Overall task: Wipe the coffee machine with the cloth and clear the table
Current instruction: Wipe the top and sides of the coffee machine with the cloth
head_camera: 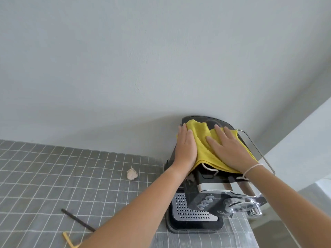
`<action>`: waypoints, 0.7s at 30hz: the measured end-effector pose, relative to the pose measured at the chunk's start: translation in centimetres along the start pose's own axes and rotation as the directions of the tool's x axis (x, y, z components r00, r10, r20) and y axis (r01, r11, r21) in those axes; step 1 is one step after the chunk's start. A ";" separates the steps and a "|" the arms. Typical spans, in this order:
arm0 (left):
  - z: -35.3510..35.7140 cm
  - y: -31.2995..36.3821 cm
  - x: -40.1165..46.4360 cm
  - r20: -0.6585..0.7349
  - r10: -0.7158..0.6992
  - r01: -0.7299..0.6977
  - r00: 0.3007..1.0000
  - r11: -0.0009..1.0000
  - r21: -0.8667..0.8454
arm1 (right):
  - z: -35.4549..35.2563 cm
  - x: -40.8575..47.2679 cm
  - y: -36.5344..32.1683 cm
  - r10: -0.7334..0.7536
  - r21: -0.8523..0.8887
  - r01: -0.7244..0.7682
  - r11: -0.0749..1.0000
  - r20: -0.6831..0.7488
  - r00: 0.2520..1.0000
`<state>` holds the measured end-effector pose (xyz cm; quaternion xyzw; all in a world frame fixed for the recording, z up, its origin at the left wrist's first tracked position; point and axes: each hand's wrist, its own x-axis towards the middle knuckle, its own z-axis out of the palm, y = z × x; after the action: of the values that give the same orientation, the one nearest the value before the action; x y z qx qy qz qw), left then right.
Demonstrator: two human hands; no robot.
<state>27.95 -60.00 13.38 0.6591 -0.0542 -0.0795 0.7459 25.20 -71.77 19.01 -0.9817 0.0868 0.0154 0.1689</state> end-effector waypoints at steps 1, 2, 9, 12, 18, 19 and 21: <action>0.0 -0.1 0.0 0.002 0.004 -0.004 1.000 1.000 -0.003 | 0.2 0.6 -0.3 0.017 -0.048 -0.018 0.999 -0.014 1.000; 0.0 -0.6 0.1 0.000 -0.002 0.002 1.000 1.000 -0.018 | 0.3 1.4 -0.6 0.023 -0.069 -0.025 0.997 -0.024 0.999; -0.1 -1.5 1.1 -0.041 -0.076 0.069 0.996 0.986 -0.152 | 0.4 5.5 -2.1 -0.049 -0.201 0.045 0.979 -0.016 0.999; -0.2 -1.6 1.5 -0.046 -0.089 0.080 0.995 0.981 -0.179 | 0.4 5.0 -2.4 -0.086 -0.278 0.084 0.957 0.006 0.996; 0.1 -2.1 -0.3 -0.035 -0.058 0.051 0.998 0.982 -0.182 | 0.7 -0.4 -1.2 -0.198 -0.389 0.227 0.893 0.113 0.974; 0.2 -2.5 -0.8 -0.036 -0.040 0.033 0.999 0.984 -0.174 | 0.7 -1.0 -0.8 -0.200 -0.356 0.225 0.907 0.106 0.974; 0.4 -3.2 -1.4 -0.032 -0.054 0.048 0.998 0.985 -0.165 | 0.3 -1.3 -0.2 -0.155 -0.210 0.159 0.965 0.033 0.987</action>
<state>26.35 -60.50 10.28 0.5979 -0.0170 -0.0906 0.7962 23.97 -71.26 18.92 -0.9977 0.0053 0.0191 0.0647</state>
